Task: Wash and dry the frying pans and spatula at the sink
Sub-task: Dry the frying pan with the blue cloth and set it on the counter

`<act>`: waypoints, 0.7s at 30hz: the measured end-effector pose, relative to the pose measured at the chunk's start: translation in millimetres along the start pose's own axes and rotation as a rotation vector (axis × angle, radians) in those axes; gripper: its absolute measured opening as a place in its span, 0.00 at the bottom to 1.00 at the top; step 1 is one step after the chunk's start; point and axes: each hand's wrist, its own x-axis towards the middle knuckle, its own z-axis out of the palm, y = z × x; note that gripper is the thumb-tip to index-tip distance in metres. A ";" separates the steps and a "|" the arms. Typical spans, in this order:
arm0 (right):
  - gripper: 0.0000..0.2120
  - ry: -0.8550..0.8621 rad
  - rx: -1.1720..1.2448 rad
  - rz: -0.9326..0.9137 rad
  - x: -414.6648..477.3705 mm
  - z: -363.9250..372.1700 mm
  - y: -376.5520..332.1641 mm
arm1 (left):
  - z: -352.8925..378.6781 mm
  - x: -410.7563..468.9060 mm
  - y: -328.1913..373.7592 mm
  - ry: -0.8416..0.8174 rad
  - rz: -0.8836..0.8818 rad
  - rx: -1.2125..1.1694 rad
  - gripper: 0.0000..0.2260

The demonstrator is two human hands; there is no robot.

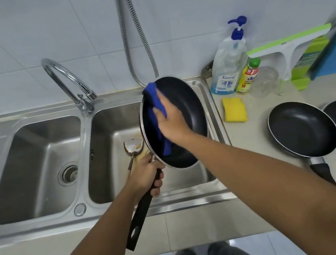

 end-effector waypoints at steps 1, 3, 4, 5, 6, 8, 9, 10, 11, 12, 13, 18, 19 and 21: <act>0.29 -0.061 -0.010 -0.047 -7.3 10.5 2.8 | -1.0 -0.6 3.8 0.004 0.008 -0.002 0.06; 0.35 -0.217 -0.098 -0.246 -28.8 23.0 20.3 | -5.7 -1.2 10.9 0.023 0.025 -0.010 0.04; 0.38 -0.294 -0.162 -0.349 -37.2 22.1 37.6 | -10.1 -1.3 12.9 0.036 0.032 -0.026 0.04; 0.41 -0.361 -0.233 -0.420 -41.6 15.1 54.7 | -15.6 -1.7 14.1 0.047 0.038 -0.054 0.04; 0.42 -0.413 -0.306 -0.457 -42.3 4.5 70.9 | -21.4 -2.5 14.5 0.050 0.039 -0.083 0.04; 0.40 -0.476 -0.479 -0.497 -38.1 -23.1 97.1 | -31.2 -6.4 14.1 0.024 0.038 -0.129 0.05; 0.38 -0.500 -0.577 -0.505 -32.3 -37.2 107.8 | -35.0 -8.9 13.4 0.006 0.042 -0.142 0.05; 0.35 -0.524 -0.670 -0.512 -26.2 -49.2 114.8 | -37.8 -11.4 12.8 -0.009 0.046 -0.144 0.04; 0.34 -0.533 -0.749 -0.506 -15.1 -58.4 118.7 | -39.8 -13.5 12.2 -0.023 0.049 -0.135 0.04; 0.32 -0.517 -0.799 -0.487 -2.1 -66.0 118.3 | -41.0 -15.7 12.0 -0.034 0.049 -0.114 0.03; 0.31 -0.459 -0.816 -0.441 11.7 -71.4 113.4 | -41.3 -17.5 11.9 -0.038 0.048 -0.086 0.02; 0.36 -0.192 -0.798 -0.287 57.7 -60.8 84.1 | -37.9 -21.3 14.8 -0.019 0.068 0.017 0.04; 0.35 -0.135 -0.703 -0.275 54.7 -52.1 79.9 | -37.9 -20.8 15.7 -0.013 0.078 0.030 0.05; 0.35 -0.045 -0.499 -0.280 37.2 -31.3 69.7 | -36.8 -18.7 17.1 0.000 0.095 0.064 0.07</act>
